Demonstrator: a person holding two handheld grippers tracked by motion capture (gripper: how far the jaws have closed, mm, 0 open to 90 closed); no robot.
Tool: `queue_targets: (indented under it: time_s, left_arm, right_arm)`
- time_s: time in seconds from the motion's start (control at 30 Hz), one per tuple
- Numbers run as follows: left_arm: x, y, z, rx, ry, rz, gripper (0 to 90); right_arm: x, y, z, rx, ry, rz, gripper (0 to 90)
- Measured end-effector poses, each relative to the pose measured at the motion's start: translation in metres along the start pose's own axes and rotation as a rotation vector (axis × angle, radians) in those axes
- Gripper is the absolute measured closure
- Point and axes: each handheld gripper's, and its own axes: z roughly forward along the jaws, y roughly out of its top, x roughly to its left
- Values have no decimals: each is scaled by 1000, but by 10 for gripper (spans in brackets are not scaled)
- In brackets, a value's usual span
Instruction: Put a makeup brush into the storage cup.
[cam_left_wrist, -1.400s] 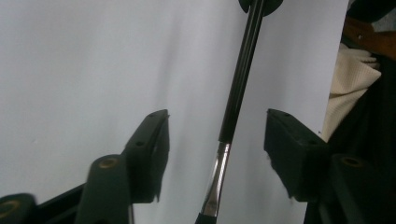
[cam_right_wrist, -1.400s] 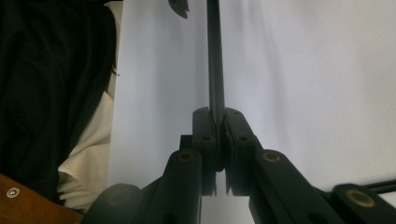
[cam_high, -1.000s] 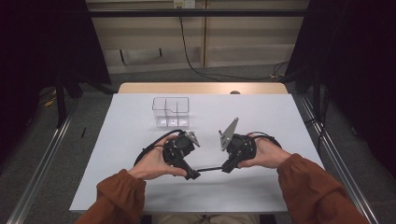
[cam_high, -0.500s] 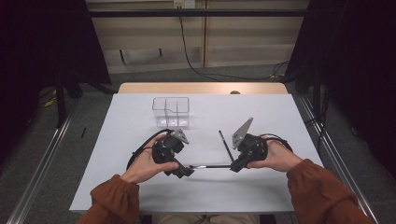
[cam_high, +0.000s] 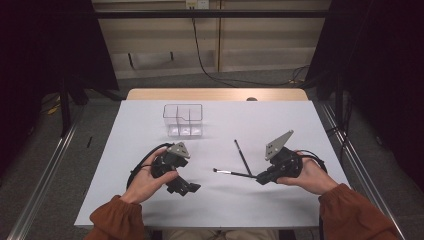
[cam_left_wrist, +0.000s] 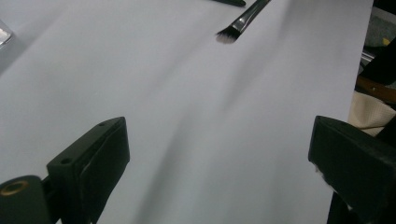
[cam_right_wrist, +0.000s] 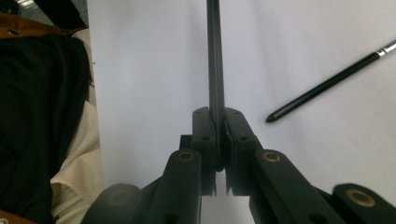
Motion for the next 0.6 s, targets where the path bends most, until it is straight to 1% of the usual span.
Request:
queue_targets:
  time_s: [0.03,0.07,0.1,0.13,0.17,0.2,0.23,0.3,0.43,0.47,0.53,0.6]
  left_arm:
    - [0,-1,1,1,1,5,53]
    - [-1,-3,1,1,6,-4,54]
    - [-1,-4,0,11,1,11,54]
    - [-2,-5,-1,3,-4,5,55]
    - [-3,-7,-1,-12,-1,-8,57]
    - [-3,-8,-3,-18,6,-6,55]
    - [-3,-9,-3,-31,10,-16,53]
    - [-3,-12,-5,-44,16,-21,51]
    - [-2,-18,-5,-63,30,-33,50]
    - [-3,-19,-5,-78,32,-36,50]
    - [-4,-20,-5,-71,19,-22,50]
    - [-6,-21,-4,-83,26,-30,48]
  right_arm:
    - [0,-2,0,-8,0,3,846]
    - [0,-4,-1,-14,-7,14,845]
    - [0,-5,-1,-27,5,21,846]
    - [0,-7,-1,-47,6,29,845]
    - [0,-8,0,-52,0,42,845]
    - [1,-10,0,-53,0,43,846]
    - [1,-11,1,-62,-1,52,846]
    - [3,-13,2,-83,0,59,846]
    - [4,-16,5,-143,-6,87,846]
    - [4,-16,7,-154,-10,92,845]
    - [5,-18,10,-170,-18,99,845]
    - [5,-19,13,-194,-14,107,845]
